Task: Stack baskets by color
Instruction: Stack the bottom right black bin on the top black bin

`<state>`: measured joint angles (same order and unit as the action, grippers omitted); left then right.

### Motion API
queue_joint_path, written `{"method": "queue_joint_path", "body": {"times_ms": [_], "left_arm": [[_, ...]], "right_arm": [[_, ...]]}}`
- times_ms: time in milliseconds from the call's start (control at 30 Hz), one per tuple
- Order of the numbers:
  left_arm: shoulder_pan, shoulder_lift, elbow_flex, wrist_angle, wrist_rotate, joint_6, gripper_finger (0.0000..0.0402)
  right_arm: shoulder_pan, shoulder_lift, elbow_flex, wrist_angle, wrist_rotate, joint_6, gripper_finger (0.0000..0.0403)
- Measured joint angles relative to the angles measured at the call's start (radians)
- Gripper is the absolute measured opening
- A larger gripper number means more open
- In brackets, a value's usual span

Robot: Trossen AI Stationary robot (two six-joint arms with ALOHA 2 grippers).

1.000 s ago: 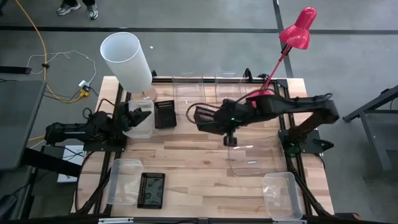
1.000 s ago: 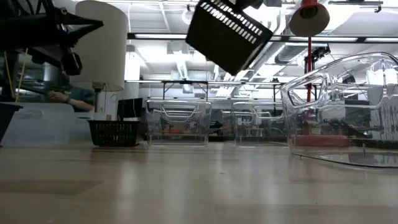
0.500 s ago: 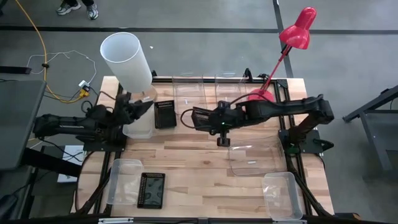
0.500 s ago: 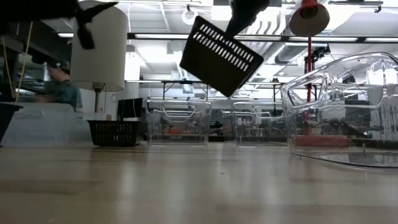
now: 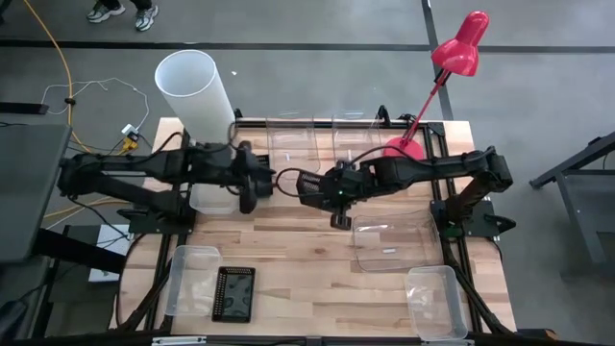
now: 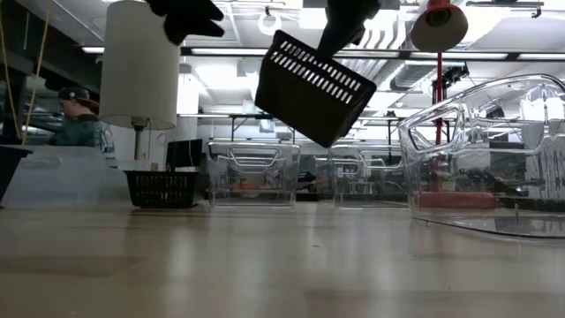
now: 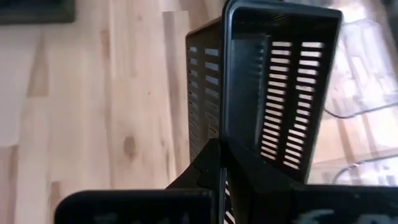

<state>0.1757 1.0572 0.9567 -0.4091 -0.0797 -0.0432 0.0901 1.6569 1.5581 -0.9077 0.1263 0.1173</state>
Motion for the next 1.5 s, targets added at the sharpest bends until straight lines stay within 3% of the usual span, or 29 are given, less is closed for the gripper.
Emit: {"method": "queue_joint_path", "body": {"times_ms": [167, 400, 600, 967, 1200, 1500], "left_arm": [[0.000, 0.128, 0.129, -0.146, 0.093, 0.196, 0.0182], [-0.001, 0.282, 0.226, -0.192, 0.292, 0.176, 0.0180], [-0.011, 0.361, 0.249, -0.166, 0.239, 0.177, 0.0180], [-0.034, 0.371, 0.258, -0.159, 0.157, 0.238, 0.0180], [-0.035, 0.369, 0.269, -0.219, 0.222, 0.296, 0.0180], [-0.047, 0.437, 0.270, -0.222, 0.227, 0.300, 0.0180]], "right_arm": [[0.038, 0.000, 0.000, 0.001, -0.003, -0.072, 0.0000], [0.069, 0.008, 0.000, 0.002, 0.030, -0.166, 0.0000], [0.070, 0.017, 0.000, 0.006, 0.030, -0.251, 0.0000], [0.070, 0.026, 0.000, 0.013, 0.018, -0.309, 0.0000], [0.070, 0.026, 0.000, 0.023, 0.012, -0.310, 0.0000], [0.070, 0.026, 0.000, 0.055, -0.022, -0.388, 0.0000]]}}
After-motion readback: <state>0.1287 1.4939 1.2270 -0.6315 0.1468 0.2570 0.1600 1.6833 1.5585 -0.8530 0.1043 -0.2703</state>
